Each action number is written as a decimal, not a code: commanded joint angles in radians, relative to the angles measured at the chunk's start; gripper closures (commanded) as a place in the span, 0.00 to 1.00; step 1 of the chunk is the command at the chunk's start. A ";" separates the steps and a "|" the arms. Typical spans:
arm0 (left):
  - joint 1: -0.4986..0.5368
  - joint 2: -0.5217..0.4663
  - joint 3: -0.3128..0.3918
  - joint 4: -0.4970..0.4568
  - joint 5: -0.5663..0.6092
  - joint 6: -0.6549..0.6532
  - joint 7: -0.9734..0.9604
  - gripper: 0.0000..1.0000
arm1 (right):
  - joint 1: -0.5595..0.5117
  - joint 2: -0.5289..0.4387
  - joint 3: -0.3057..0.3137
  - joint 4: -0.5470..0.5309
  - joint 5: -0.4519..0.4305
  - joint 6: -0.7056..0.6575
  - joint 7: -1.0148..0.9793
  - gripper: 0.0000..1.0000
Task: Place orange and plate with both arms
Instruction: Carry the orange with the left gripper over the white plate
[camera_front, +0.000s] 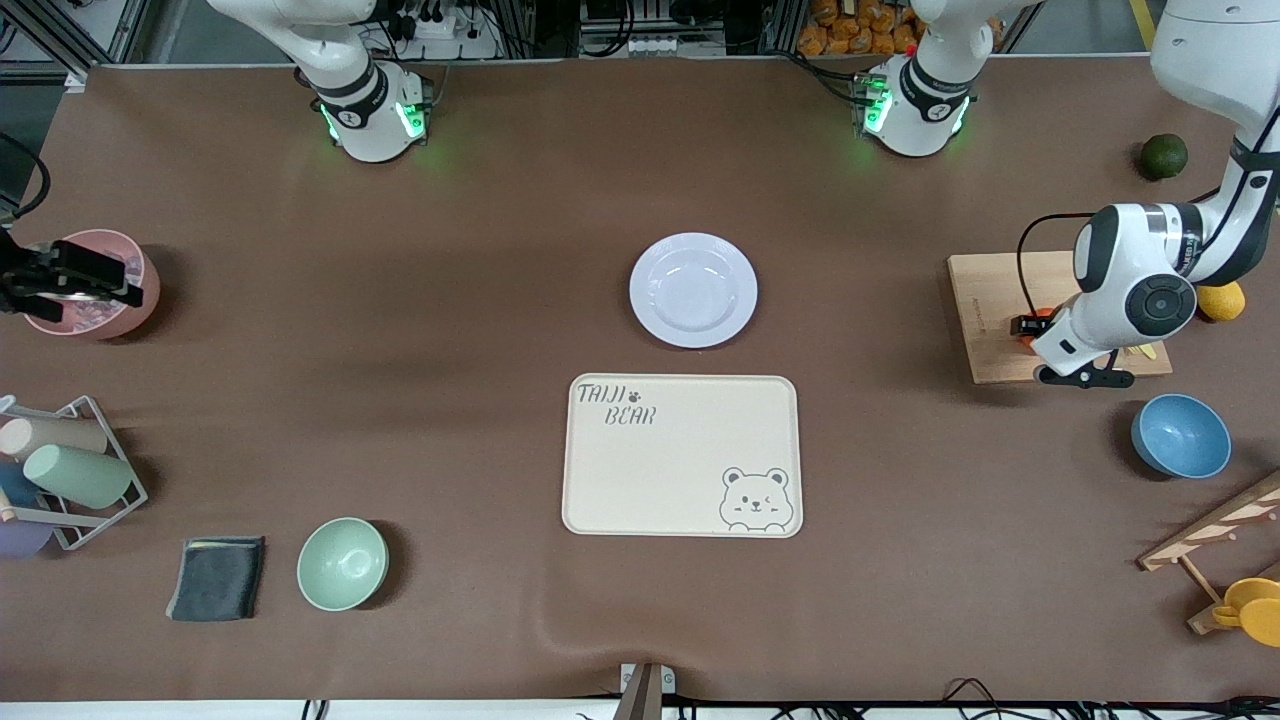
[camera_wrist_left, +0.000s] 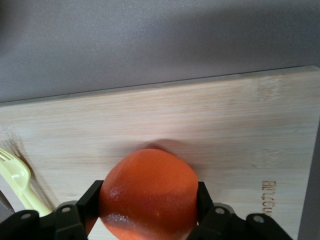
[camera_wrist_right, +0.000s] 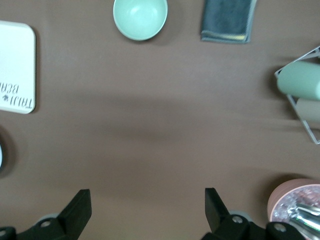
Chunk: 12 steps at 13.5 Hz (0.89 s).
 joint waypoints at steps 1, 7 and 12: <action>0.012 -0.055 -0.016 -0.020 0.023 -0.002 -0.004 0.91 | 0.021 0.007 0.008 0.011 0.018 -0.022 -0.004 0.00; 0.001 -0.093 -0.174 0.130 -0.114 -0.177 -0.036 0.95 | 0.035 0.038 0.008 0.015 0.019 -0.008 -0.010 0.00; -0.002 -0.084 -0.373 0.216 -0.180 -0.303 -0.240 0.95 | 0.042 0.047 0.008 0.008 0.018 -0.022 -0.012 0.00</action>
